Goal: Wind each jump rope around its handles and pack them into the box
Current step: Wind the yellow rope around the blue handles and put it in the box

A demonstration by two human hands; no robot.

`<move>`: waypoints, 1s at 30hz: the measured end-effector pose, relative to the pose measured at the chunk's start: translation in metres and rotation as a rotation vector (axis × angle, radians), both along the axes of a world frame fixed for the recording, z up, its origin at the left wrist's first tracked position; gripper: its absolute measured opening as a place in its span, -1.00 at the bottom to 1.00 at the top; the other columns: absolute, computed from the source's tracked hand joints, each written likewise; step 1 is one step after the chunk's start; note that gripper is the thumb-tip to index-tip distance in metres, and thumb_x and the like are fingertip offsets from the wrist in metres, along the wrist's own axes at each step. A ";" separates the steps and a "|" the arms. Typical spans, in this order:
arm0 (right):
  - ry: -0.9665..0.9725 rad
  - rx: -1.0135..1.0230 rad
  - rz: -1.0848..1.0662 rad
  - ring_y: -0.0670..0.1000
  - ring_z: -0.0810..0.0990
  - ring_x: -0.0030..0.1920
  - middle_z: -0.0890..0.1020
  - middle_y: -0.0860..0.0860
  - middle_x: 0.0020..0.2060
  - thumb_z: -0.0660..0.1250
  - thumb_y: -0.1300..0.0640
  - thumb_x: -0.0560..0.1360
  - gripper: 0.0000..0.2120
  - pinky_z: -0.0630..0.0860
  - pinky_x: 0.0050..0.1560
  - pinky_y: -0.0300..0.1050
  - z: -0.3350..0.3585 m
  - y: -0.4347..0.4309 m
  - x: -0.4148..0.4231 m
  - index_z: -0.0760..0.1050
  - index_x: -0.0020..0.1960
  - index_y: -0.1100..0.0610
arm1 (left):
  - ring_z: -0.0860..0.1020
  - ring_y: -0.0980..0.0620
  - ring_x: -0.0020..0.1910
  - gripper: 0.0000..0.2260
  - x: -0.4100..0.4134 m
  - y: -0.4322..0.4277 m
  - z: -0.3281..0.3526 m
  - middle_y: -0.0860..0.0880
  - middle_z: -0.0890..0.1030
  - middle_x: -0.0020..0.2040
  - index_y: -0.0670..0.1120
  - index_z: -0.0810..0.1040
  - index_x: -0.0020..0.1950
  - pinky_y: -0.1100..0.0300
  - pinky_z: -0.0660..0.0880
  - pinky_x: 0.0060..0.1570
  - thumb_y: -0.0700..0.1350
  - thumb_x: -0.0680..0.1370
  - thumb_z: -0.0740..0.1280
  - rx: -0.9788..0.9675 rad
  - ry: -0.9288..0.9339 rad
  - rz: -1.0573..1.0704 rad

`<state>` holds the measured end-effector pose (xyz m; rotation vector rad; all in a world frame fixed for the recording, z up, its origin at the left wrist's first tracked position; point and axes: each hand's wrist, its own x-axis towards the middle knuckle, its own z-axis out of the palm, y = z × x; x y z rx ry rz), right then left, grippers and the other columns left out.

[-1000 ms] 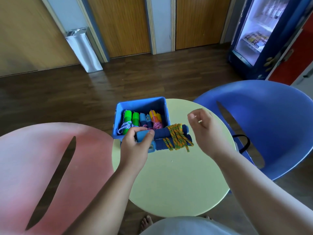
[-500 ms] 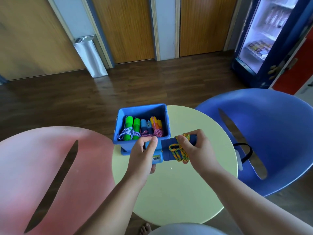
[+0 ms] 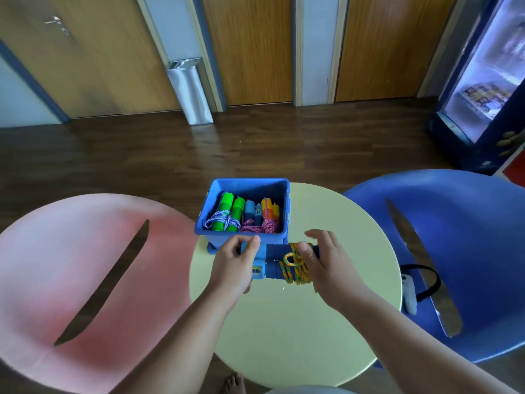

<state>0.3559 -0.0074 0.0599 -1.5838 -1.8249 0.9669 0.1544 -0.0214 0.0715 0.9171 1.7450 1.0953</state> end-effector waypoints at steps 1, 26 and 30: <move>-0.002 0.071 0.068 0.01 0.54 0.07 0.48 -0.09 0.26 0.09 -0.34 0.60 -0.48 0.51 0.10 -0.03 0.001 0.002 0.004 0.39 0.39 -0.03 | 0.16 0.04 -0.60 -0.78 -0.001 0.002 0.001 0.12 0.23 -0.52 -0.06 0.55 -0.11 0.26 0.15 -0.47 0.05 0.63 0.37 -0.010 0.002 -0.002; 0.524 -0.310 0.141 0.02 0.68 0.03 0.67 0.13 0.09 0.46 -0.02 0.41 -0.62 0.58 0.08 -0.01 0.048 0.064 -0.087 0.60 0.21 0.01 | 0.61 -0.06 -0.35 -0.77 -0.115 0.109 0.035 0.07 0.58 -0.17 0.10 0.57 0.25 0.08 0.56 -0.45 0.05 0.60 0.32 0.176 -0.029 -0.556; 0.425 -0.225 0.032 -0.13 0.63 0.10 0.62 -0.08 0.14 0.46 0.06 0.54 -0.73 0.56 0.08 -0.03 0.047 0.067 -0.092 0.58 0.23 -0.13 | 0.46 -0.08 -0.52 -0.86 -0.126 0.124 0.031 0.07 0.52 -0.31 0.03 0.60 0.14 0.10 0.45 -0.56 -0.13 0.70 0.26 0.217 0.074 -0.647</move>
